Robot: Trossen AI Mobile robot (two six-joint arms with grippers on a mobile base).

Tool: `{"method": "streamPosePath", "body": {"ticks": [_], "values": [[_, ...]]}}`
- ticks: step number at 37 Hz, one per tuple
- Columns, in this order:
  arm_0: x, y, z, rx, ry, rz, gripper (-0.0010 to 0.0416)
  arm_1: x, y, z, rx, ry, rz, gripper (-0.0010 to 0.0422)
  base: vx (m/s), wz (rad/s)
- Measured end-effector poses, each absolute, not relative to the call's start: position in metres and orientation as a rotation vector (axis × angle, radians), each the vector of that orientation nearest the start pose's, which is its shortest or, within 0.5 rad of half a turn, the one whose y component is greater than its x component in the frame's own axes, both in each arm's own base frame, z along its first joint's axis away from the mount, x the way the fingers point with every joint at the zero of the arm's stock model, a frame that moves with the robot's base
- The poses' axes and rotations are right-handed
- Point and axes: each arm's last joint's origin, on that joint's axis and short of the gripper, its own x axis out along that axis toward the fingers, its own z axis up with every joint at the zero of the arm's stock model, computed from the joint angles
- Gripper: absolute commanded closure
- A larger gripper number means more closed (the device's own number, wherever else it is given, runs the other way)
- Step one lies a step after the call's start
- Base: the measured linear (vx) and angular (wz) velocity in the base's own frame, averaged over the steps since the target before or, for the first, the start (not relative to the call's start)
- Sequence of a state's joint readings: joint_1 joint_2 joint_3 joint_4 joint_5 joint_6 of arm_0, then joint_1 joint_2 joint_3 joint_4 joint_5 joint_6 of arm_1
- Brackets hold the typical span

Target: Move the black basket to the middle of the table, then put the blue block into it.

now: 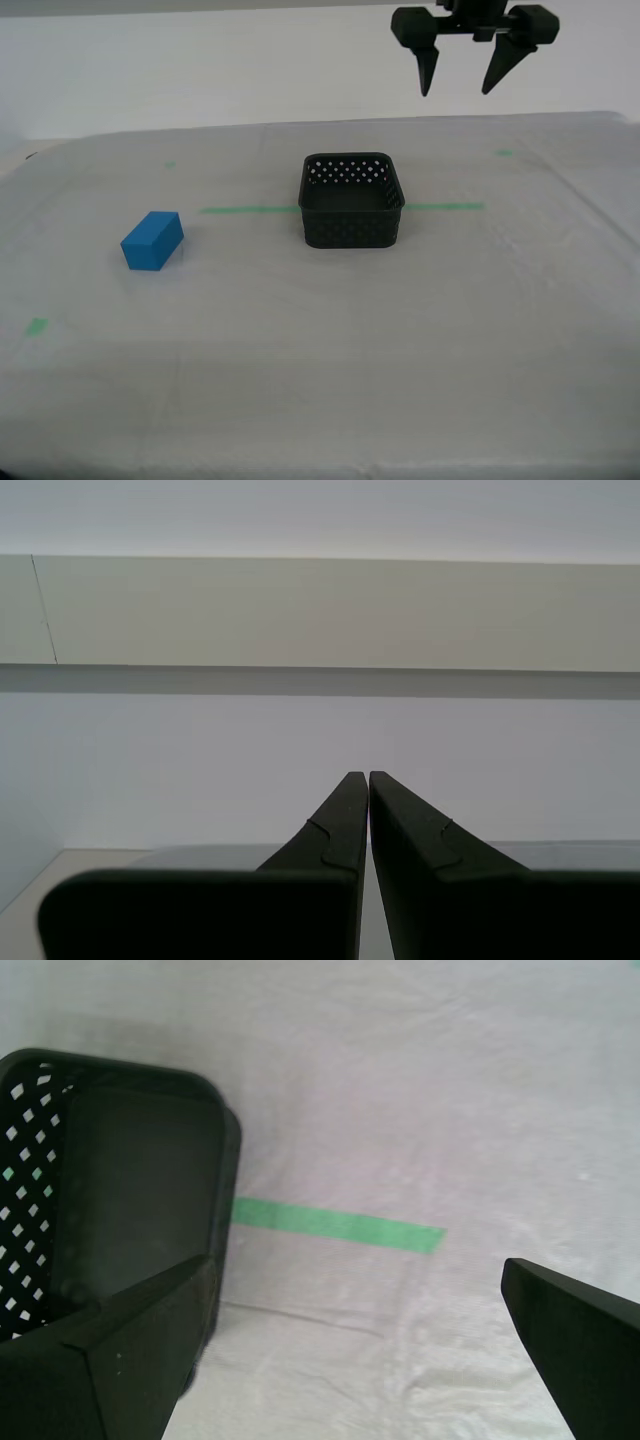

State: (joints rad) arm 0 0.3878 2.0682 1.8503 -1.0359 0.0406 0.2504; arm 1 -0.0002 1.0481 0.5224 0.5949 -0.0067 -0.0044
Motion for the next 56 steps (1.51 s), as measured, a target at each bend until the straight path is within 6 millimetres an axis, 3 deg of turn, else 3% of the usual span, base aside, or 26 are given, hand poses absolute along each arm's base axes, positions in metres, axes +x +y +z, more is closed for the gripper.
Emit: {"method": "streamPosePath", "body": {"ticks": [15, 40, 56], "values": [[0.405, 0.098, 0.271, -0.024, 1.227, 0.063, 0.0005, 0.227, 0.0, 0.268, -0.005, -0.069, 0.006, 0.0412, 0.0, 0.0], [0.415, 0.006, 0.273, 0.014, 1.223, -0.062, 0.0005, 0.227, 0.0, 0.268, -0.005, -0.069, 0.006, 0.0412, 0.0, 0.0], [0.404, -0.012, 0.233, 0.048, 1.142, -0.075, 0.0006, 0.227, 0.0, 0.268, -0.005, -0.069, 0.006, 0.0412, 0.0, 0.0]]}}
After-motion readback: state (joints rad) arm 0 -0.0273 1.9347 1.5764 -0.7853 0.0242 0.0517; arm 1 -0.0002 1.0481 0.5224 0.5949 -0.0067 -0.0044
